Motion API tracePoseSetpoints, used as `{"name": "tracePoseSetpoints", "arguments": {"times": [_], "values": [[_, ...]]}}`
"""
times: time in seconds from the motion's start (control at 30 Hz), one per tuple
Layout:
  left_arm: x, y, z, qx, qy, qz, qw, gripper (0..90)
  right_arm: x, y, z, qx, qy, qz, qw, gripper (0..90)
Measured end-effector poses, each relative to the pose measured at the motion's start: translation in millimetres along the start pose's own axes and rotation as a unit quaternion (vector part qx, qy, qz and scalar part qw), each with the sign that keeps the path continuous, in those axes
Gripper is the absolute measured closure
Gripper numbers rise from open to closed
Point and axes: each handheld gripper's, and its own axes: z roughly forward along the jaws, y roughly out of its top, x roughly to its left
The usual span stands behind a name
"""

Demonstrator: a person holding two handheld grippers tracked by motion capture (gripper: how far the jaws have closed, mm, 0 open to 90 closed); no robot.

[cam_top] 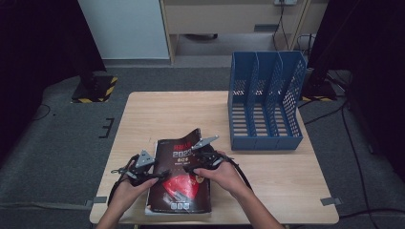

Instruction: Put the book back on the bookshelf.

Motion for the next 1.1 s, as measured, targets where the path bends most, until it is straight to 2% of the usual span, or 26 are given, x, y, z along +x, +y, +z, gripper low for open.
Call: {"name": "tracePoseSetpoints", "arguments": {"times": [0.03, 0.13, 0.2, 0.23, 0.3, 0.33, 0.37, 0.43, 0.53, 0.67, 0.83, 0.9, 1.1], "values": [[0.0, 0.0, 0.3, 0.0, -0.001, 0.0, 1.0, 29.4, -0.2, 0.5, 3.4, 0.003, -0.006, 0.007, 1.0, 45.3], [-0.3, 0.3, 0.9, -0.001, -0.001, 0.001, 1.0, 28.2, -1.3, 0.2, 6.0, 0.005, -0.02, 0.009, 0.9997, 56.1], [-0.6, 0.9, 1.2, -0.001, -0.001, 0.003, 1.0, 26.8, -2.6, 0.3, 4.9, 0.001, -0.03, 0.022, 0.9993, 66.0], [-0.6, 0.9, 1.2, -0.001, -0.001, 0.003, 1.0, 25.9, -2.6, 0.3, 4.9, 0.001, -0.03, 0.022, 0.9993, 66.0], [-0.3, 2.0, 1.5, 0.0, -0.002, 0.003, 1.0, 24.2, -3.5, 2.0, 1.2, -0.018, -0.027, 0.025, 0.9991, 73.5], [1.3, 3.0, 1.6, -0.004, -0.004, -0.004, 1.0, 21.4, -3.2, 4.1, -2.2, -0.037, -0.023, 0.022, 0.9988, 77.5], [1.3, 3.0, 1.6, -0.004, -0.004, -0.004, 1.0, 20.2, -3.2, 4.1, -2.2, -0.037, -0.023, 0.022, 0.9988, 77.5], [4.3, 3.6, 0.8, -0.007, -0.001, -0.017, 0.9998, 16.4, -1.2, 7.3, -5.2, -0.049, -0.025, 0.01, 0.9984, 80.2], [5.9, 3.2, 0.0, -0.014, 0.0, -0.024, 0.9996, 15.8, 0.6, 9.9, -8.2, -0.055, -0.026, 0.003, 0.9981, 81.2], [9.2, 3.6, -2.6, -0.033, -0.002, -0.045, 0.9984, 13.1, 3.5, 15.5, -16.9, -0.081, -0.032, -0.012, 0.9961, 83.5], [13.1, 2.3, -3.9, -0.044, 0.0, -0.063, 0.997, 11.1, 7.7, 27.0, -34.1, -0.108, -0.04, -0.033, 0.9928, 85.0], [15.4, 1.8, -4.3, -0.05, -0.006, -0.073, 0.9961, 11.1, 8.8, 30.1, -39.0, -0.116, -0.04, -0.039, 0.9917, 85.2], [16.2, 1.9, -1.9, -0.052, -0.027, -0.083, 0.9948, 11.2, 10.4, 36.4, -46.7, -0.133, -0.039, -0.052, 0.989, 85.6]]}}
